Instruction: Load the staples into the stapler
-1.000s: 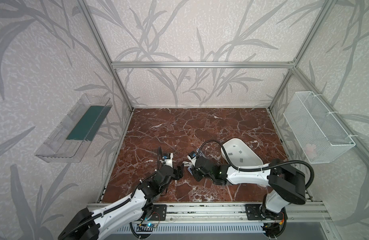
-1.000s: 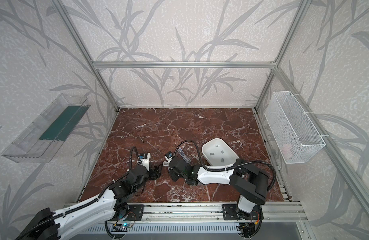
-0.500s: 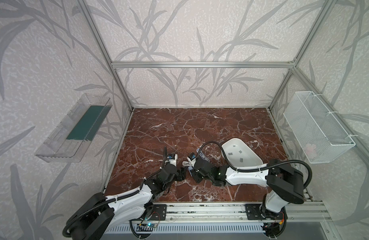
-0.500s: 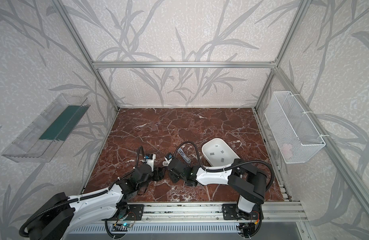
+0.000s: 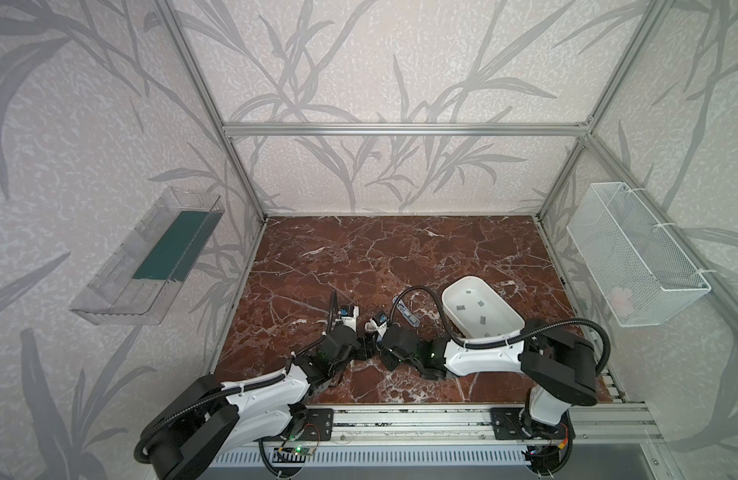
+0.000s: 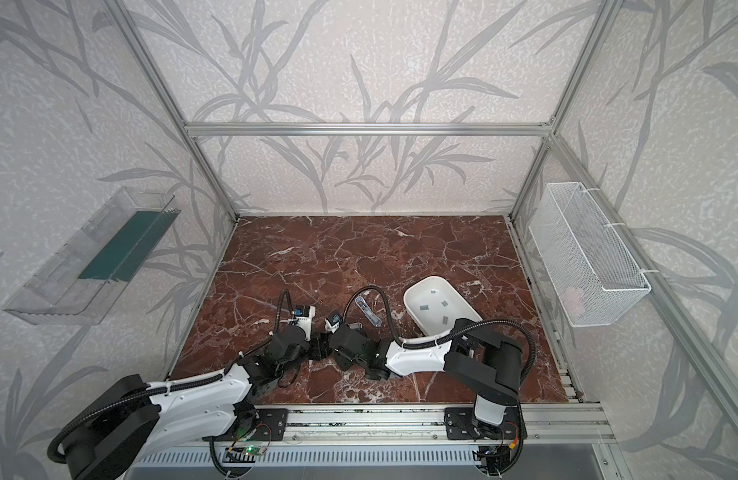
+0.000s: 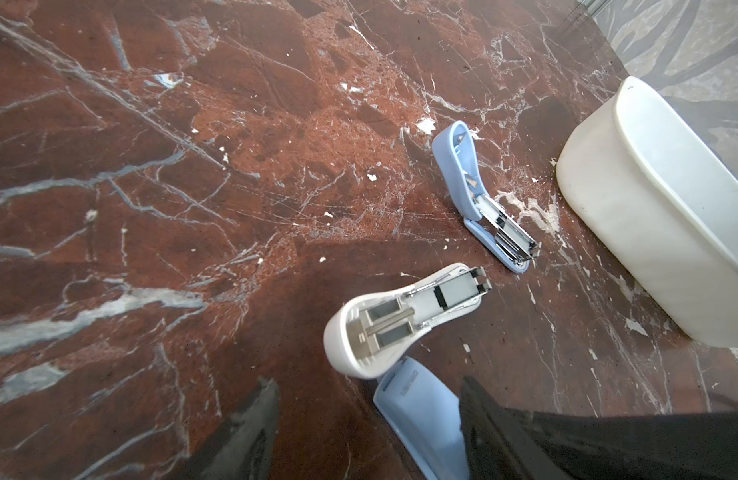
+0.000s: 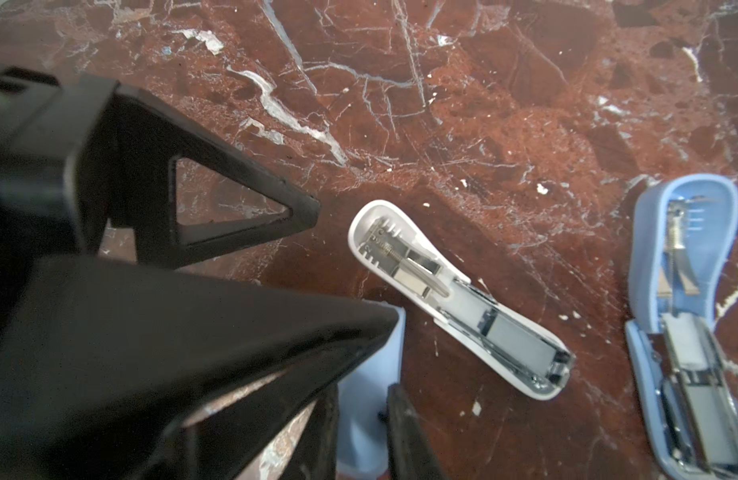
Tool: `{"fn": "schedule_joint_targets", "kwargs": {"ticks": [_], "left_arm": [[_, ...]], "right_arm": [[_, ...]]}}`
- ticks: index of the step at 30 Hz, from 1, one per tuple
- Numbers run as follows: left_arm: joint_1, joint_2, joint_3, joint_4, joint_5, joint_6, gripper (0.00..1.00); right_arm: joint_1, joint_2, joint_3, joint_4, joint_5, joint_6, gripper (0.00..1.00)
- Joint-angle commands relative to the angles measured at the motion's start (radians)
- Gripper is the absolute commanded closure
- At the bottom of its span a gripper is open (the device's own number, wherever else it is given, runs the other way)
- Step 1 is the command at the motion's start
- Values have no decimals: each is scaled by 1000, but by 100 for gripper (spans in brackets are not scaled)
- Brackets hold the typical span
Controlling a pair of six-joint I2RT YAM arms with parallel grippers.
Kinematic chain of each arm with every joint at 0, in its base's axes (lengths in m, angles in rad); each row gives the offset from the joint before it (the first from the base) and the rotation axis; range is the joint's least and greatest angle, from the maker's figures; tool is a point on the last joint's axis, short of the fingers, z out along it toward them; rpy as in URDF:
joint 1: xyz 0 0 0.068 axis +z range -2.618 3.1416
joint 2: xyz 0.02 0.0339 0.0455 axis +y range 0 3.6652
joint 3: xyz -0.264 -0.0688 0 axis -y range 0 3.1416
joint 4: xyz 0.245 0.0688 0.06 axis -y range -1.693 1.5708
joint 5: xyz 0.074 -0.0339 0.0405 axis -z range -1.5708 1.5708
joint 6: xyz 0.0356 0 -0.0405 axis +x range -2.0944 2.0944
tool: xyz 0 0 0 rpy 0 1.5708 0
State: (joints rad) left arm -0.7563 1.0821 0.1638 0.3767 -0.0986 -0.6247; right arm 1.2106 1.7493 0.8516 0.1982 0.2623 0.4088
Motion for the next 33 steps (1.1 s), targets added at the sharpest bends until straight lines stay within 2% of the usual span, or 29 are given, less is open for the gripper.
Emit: {"fn": "schedule_joint_targets", "kwargs": {"ticks": [1, 5, 14, 17, 22, 27, 33], "left_arm": [[6, 17, 31, 27, 7, -15, 30], [5, 27, 33, 32, 7, -12, 30], [6, 14, 46, 4, -15, -1, 30], [7, 15, 47, 2, -14, 5, 30], [11, 1, 64, -41, -47, 7, 29], [77, -62, 96, -130, -51, -6, 27], [127, -83, 118, -139, -16, -15, 25]], "right_arm": [[37, 72, -12, -97, 8, 29, 79], [91, 114, -55, -39, 73, 54, 79], [163, 182, -152, 120, 125, 172, 80], [163, 182, -162, 144, 148, 194, 75], [162, 78, -101, 50, 185, 102, 66], [157, -51, -65, 2, 188, 7, 58], [93, -225, -91, -25, 179, -20, 54]]}}
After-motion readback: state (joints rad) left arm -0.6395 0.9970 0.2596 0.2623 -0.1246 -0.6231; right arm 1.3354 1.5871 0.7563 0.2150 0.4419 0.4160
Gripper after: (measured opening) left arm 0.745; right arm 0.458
